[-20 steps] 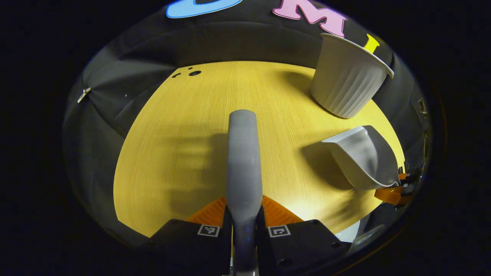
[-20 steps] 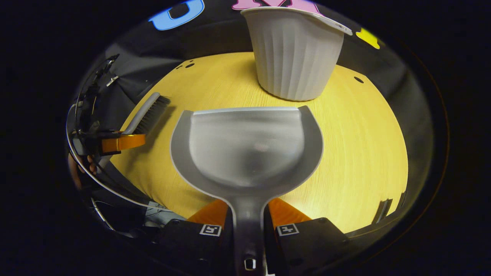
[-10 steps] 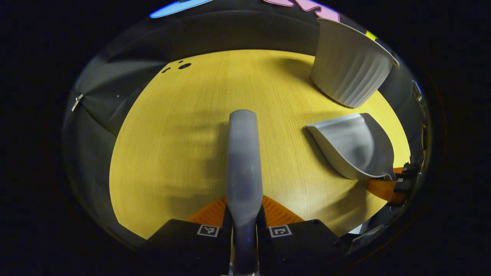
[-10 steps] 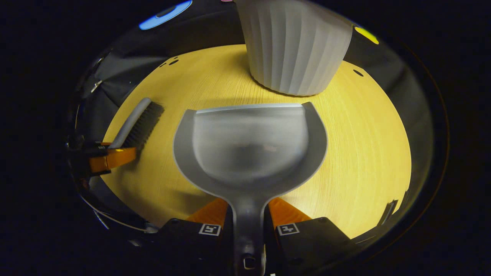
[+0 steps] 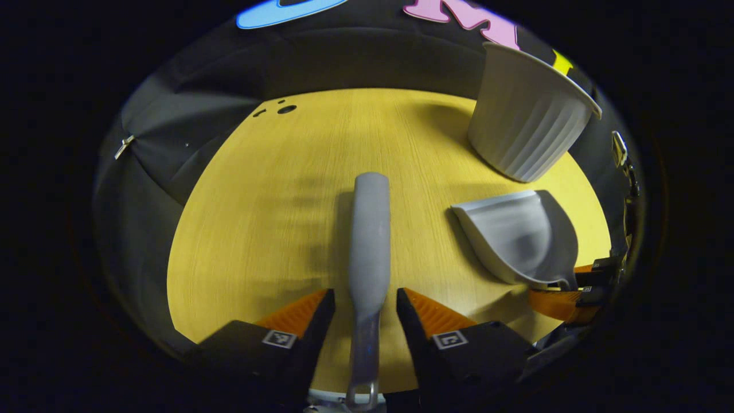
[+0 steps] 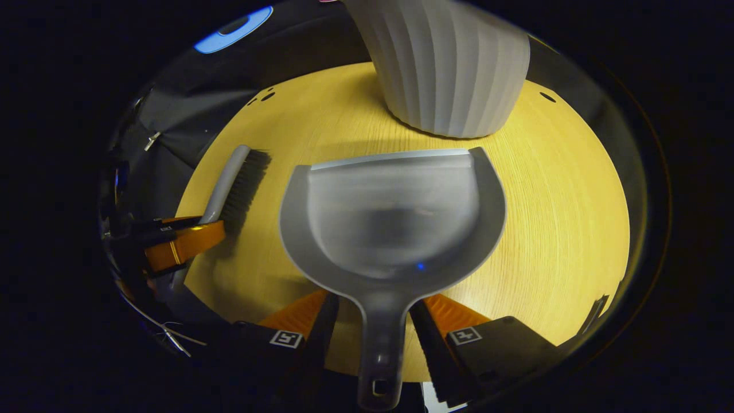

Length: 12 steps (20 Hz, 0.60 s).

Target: Pick up the small broom and dustpan from the desktop, sweep the trash into the dustpan with the broom, and then empty the trash into the garbage bin.

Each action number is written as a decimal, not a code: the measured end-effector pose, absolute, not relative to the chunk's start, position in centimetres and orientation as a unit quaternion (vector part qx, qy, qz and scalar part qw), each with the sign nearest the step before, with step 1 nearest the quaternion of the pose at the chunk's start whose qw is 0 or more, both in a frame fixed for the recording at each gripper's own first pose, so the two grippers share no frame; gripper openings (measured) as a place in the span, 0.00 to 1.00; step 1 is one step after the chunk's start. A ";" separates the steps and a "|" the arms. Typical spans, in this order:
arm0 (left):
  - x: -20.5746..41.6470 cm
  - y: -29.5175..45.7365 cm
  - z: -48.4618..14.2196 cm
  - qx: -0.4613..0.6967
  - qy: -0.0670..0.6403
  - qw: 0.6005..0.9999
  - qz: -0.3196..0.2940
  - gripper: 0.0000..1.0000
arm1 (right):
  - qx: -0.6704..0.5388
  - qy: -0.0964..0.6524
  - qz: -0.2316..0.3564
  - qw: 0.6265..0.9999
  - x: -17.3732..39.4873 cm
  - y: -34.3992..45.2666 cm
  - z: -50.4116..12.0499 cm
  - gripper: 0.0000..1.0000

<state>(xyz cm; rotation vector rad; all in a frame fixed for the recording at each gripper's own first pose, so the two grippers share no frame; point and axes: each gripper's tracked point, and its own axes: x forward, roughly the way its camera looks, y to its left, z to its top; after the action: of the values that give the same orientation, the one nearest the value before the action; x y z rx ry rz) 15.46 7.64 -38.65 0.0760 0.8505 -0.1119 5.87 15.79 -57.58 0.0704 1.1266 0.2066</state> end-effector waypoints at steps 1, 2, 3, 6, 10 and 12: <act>15.0 7.4 -37.8 0.028 0.403 0.913 -0.058 0.77 | 0.031 0.529 0.106 0.842 5.8 15.8 -56.8 0.84; 14.7 7.1 -36.9 0.022 0.391 0.918 -0.064 0.92 | 0.026 0.524 0.112 0.844 5.7 15.6 -56.2 0.89; 14.3 6.9 -35.7 0.018 0.377 0.924 -0.064 0.99 | 0.021 0.519 0.118 0.847 5.6 15.4 -55.4 0.98; 12.9 6.6 -31.4 0.002 0.313 0.949 -0.048 0.97 | 0.010 0.487 0.128 0.864 5.6 14.8 -52.7 0.99; 11.0 5.6 -23.4 -0.033 0.188 0.981 -0.043 0.96 | 0.007 0.388 0.121 0.914 6.8 14.2 -46.2 0.99; 8.8 6.4 -19.7 -0.012 0.125 0.992 -0.028 0.96 | -0.013 0.298 0.115 0.947 7.0 14.4 -40.1 0.99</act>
<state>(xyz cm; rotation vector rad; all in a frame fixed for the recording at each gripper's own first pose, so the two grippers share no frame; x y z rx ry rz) 8.81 6.37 -19.66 -0.0248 0.2513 -0.0569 7.00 14.43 -40.13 -0.0261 0.6073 0.2337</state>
